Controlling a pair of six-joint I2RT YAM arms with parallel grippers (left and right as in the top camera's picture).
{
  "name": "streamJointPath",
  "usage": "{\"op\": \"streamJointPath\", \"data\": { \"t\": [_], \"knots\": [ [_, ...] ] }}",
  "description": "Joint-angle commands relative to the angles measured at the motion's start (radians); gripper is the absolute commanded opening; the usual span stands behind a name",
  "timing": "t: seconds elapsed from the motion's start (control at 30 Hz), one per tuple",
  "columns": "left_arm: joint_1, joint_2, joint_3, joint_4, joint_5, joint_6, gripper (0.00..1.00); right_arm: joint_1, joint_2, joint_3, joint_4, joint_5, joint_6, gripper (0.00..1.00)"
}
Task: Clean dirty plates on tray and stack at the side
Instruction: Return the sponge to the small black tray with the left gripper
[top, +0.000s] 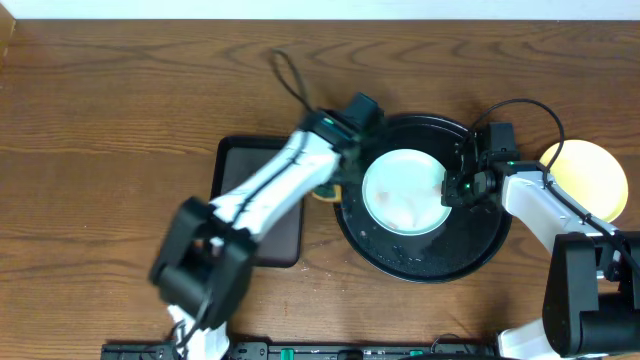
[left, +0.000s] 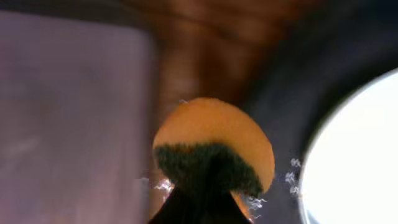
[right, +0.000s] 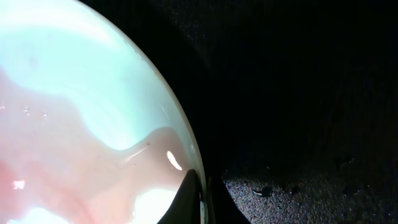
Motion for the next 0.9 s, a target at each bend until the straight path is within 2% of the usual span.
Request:
{"op": "streamJointPath", "data": {
  "t": [0.0, 0.2, 0.43, 0.53, 0.57, 0.7, 0.87],
  "knots": [
    [0.066, -0.107, -0.006, -0.087, -0.072, 0.053, 0.07, 0.011, 0.011, -0.026, -0.019, 0.019, 0.003, 0.01],
    [0.191, -0.127, -0.028, -0.203, -0.075, 0.108, 0.07, 0.011, 0.011, -0.026, -0.019, 0.019, 0.003, 0.01],
    [0.286, -0.127, -0.23, -0.049, -0.059, 0.108, 0.08, 0.011, 0.011, -0.026, -0.012, 0.019, -0.008, 0.01],
    [0.311, -0.127, -0.309, 0.021, -0.06, 0.108, 0.17, 0.011, 0.011, -0.025, -0.008, 0.019, -0.04, 0.01],
    [0.317, -0.127, -0.314, 0.024, -0.06, 0.108, 0.27, 0.011, 0.011, -0.024, -0.008, 0.019, -0.055, 0.01],
    [0.341, -0.156, -0.288, -0.006, -0.044, 0.111, 0.29, 0.011, -0.016, 0.002, -0.033, 0.001, -0.068, 0.01],
    [0.345, -0.267, -0.254, -0.057, -0.003, 0.111, 0.52, 0.012, -0.131, 0.019, -0.042, -0.034, -0.067, 0.01]
  ]
}}
